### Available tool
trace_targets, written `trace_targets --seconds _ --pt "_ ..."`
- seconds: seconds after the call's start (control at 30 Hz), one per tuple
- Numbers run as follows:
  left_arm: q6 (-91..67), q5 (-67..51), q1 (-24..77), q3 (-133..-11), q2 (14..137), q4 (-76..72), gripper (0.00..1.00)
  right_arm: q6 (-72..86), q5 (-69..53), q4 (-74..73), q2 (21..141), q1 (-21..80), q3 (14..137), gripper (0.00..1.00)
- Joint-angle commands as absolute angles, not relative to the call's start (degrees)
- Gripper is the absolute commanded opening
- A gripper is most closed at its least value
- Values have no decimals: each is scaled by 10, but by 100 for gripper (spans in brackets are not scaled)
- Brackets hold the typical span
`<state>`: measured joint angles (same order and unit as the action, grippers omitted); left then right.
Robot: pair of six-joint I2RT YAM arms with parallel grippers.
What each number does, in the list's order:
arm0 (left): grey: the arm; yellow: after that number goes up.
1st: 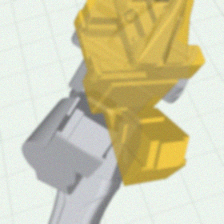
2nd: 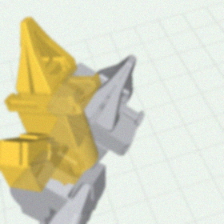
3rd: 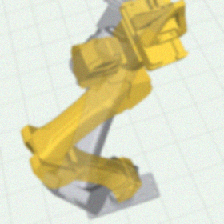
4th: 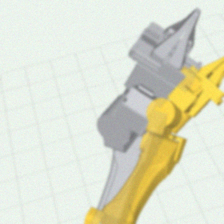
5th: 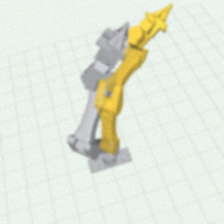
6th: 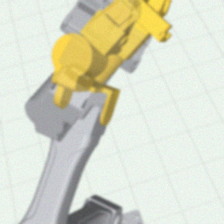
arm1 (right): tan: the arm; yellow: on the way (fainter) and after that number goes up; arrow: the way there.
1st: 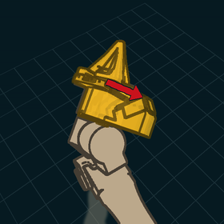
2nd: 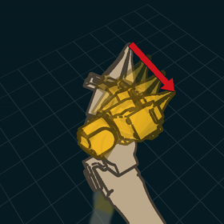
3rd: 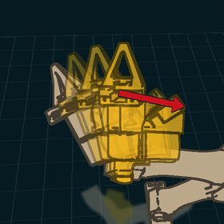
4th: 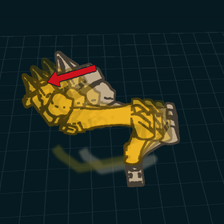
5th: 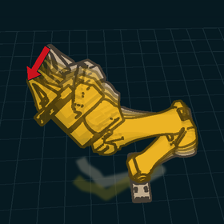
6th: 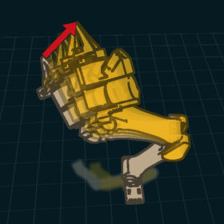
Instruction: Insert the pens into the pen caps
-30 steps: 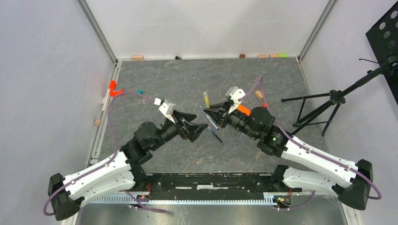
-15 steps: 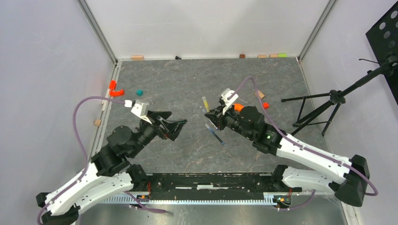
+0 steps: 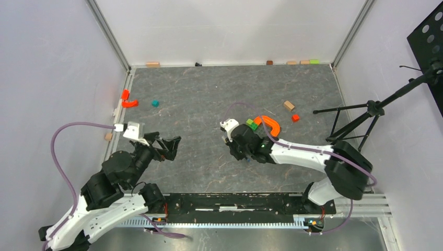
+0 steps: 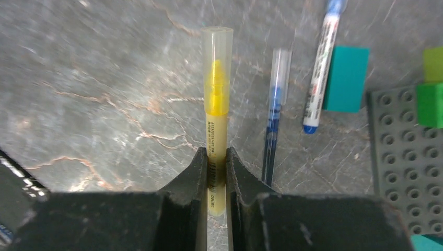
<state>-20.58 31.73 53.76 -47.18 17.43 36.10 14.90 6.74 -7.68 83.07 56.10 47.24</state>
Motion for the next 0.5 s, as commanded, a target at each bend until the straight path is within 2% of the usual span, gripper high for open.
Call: trace_targets --seconds 0.0,0.37,0.47 --pt "-162 350 538 -462 179 382 100 168 83 -87 883 559 517 0" --pt "-154 352 537 -456 161 383 100 179 108 -96 969 539 563 0" --pt "-153 351 538 -455 159 383 100 179 105 -98 982 528 571 5"
